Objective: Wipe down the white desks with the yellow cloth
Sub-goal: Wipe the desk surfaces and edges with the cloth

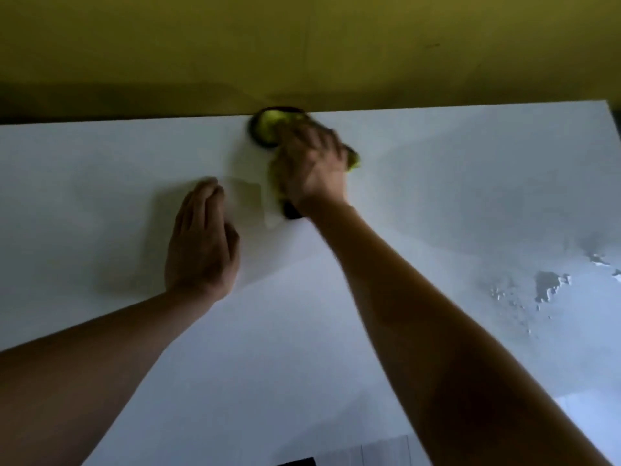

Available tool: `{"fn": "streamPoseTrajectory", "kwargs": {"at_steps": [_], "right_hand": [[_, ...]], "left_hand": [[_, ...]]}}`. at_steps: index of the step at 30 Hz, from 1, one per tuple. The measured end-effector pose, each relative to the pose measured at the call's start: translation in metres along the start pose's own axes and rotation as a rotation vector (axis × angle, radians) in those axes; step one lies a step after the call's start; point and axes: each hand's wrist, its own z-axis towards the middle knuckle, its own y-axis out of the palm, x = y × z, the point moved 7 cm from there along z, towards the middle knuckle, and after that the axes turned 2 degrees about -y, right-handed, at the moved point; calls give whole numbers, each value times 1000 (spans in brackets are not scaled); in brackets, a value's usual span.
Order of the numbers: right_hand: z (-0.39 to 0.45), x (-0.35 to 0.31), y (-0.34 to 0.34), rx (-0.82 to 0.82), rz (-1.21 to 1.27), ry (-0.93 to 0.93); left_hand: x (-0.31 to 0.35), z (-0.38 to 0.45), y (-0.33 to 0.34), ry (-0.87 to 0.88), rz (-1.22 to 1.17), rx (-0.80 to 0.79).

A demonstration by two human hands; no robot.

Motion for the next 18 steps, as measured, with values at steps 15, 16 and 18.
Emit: {"fn": "streamPoseTrajectory", "kwargs": {"at_steps": [15,16,18], "right_hand": [[28,-59,26,-4,12,19],[27,-70,30,-28,28,-35],[25,-65,31,-75,18,-93]], "left_hand": [[0,2,0,-28,23,-58],[-1,1,-1,-35,20,-54],[-1,1,-1,-48,10,-49]]}}
